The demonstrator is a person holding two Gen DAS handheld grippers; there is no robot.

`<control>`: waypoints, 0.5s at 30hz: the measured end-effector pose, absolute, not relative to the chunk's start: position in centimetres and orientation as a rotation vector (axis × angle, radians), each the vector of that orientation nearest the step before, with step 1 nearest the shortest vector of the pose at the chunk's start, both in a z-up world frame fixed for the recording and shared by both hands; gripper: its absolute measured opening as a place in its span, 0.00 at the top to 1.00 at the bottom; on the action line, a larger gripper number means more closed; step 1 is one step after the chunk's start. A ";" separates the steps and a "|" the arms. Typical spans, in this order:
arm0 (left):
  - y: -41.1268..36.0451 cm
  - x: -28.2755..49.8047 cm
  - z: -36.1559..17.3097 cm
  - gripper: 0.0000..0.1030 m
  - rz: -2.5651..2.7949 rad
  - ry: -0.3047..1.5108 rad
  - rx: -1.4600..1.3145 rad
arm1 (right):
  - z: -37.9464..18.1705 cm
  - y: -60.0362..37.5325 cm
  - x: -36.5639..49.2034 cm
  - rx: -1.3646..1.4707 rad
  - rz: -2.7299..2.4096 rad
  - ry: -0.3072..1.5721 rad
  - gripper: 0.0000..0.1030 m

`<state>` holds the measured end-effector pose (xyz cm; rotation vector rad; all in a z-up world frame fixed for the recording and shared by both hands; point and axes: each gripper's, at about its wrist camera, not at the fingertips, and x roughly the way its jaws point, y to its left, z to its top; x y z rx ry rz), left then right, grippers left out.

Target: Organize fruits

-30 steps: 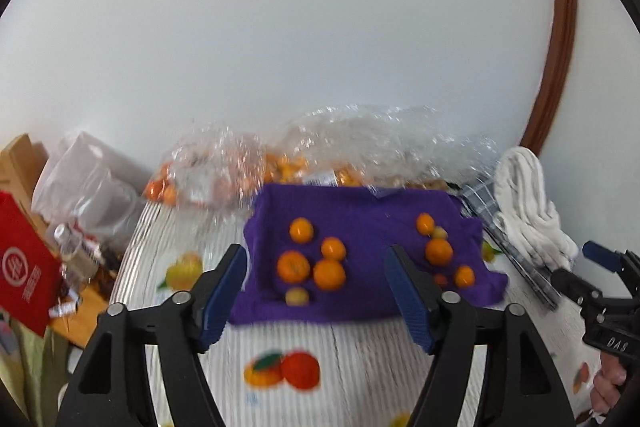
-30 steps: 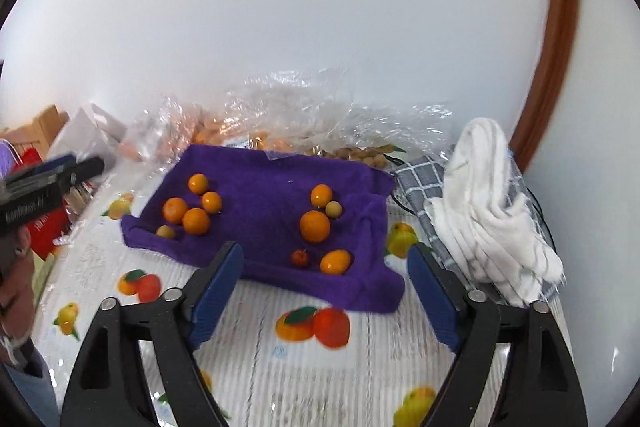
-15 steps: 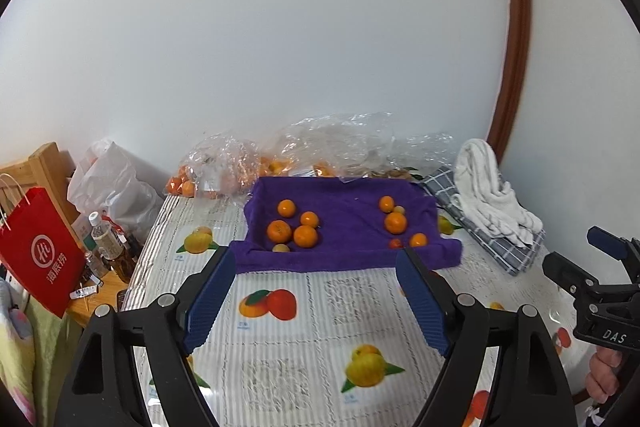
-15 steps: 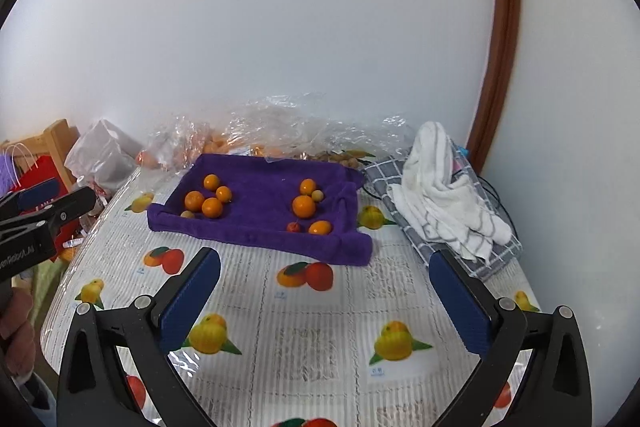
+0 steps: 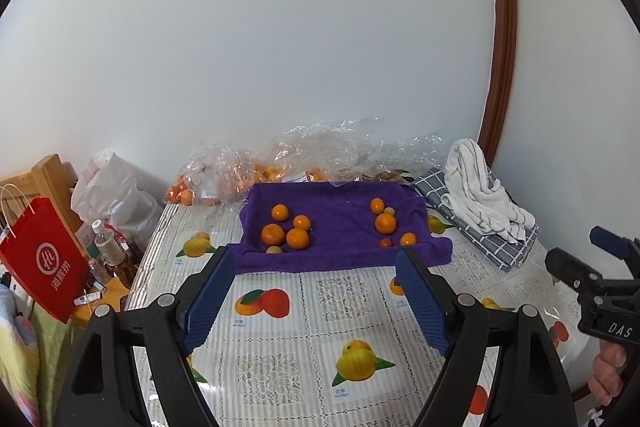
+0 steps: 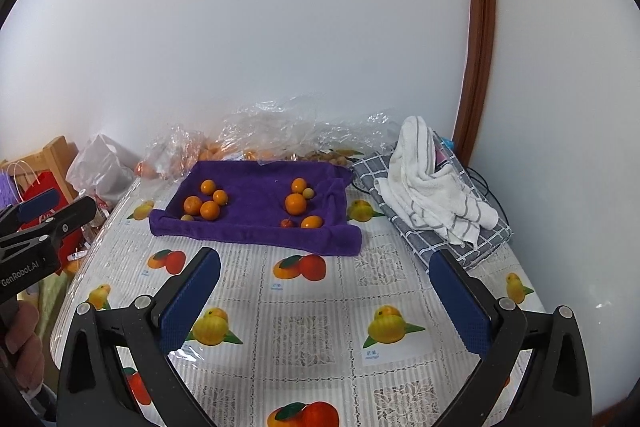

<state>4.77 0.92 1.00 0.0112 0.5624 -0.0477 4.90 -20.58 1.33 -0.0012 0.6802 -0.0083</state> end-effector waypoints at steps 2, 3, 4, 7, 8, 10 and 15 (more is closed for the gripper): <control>0.9 4.7 1.0 0.21 -0.045 0.563 0.014 | 1.4 -20.7 4.9 0.005 -0.011 0.678 0.00; 0.9 4.7 1.0 0.21 -0.046 0.563 0.011 | 1.5 -20.8 4.9 0.009 -0.011 0.679 0.00; 1.0 4.7 1.0 0.21 -0.047 0.564 0.007 | 1.5 -20.8 5.0 0.011 -0.009 0.679 0.00; 0.9 4.7 1.1 0.21 -0.049 0.564 0.006 | 1.5 -20.9 5.0 0.006 -0.014 0.679 0.00; 0.9 4.7 1.0 0.21 -0.048 0.565 0.009 | 1.5 -20.9 5.0 0.005 -0.015 0.678 0.00; 0.9 4.8 0.9 0.21 -0.048 0.568 0.007 | 1.5 -21.0 5.0 0.010 -0.014 0.680 0.00; 0.6 4.7 0.9 0.21 -0.048 0.570 0.027 | 1.5 -21.2 4.9 0.008 -0.017 0.676 0.00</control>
